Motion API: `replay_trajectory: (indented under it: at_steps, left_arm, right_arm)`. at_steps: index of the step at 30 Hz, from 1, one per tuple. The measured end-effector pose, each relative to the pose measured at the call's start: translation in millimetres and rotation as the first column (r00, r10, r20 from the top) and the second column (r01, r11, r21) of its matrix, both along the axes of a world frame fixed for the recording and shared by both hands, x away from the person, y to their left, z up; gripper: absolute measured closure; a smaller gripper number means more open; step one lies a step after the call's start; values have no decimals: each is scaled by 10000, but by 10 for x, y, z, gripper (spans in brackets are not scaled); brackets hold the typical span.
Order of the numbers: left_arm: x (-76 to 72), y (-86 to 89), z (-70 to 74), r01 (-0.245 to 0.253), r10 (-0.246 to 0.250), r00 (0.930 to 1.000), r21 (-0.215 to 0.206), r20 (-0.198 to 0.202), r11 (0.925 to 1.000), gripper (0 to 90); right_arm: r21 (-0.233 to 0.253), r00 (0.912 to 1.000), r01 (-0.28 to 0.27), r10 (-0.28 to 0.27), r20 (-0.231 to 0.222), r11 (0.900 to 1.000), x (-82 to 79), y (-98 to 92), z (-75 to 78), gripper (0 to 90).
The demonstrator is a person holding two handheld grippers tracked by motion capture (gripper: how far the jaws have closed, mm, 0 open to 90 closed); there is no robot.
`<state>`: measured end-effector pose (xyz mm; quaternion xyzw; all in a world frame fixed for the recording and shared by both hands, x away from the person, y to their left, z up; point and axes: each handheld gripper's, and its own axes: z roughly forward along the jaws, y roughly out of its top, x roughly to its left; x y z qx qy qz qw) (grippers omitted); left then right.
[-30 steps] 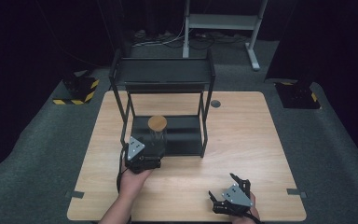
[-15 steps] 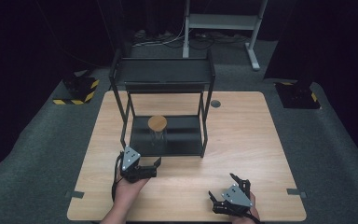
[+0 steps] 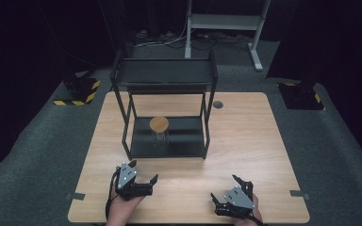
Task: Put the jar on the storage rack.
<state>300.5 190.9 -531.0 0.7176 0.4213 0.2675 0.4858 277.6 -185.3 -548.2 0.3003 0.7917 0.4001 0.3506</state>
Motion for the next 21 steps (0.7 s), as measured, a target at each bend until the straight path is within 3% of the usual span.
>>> replay_trajectory:
  at_steps: [11, 21]
  left_arm:
    - [-156, 10, -146, 170, -133, 9980, 604, -612, 9980, 4]
    - [-173, -26, -148, 282, -232, 9985, 1032, -496, 9943, 9]
  right_arm:
    - [-33, 10000, 3, -3, 9, 10000, -1, 4, -1, 3]
    - [-30, 10000, 1, -1, 15, 10000, -2, 4, -2, 3]
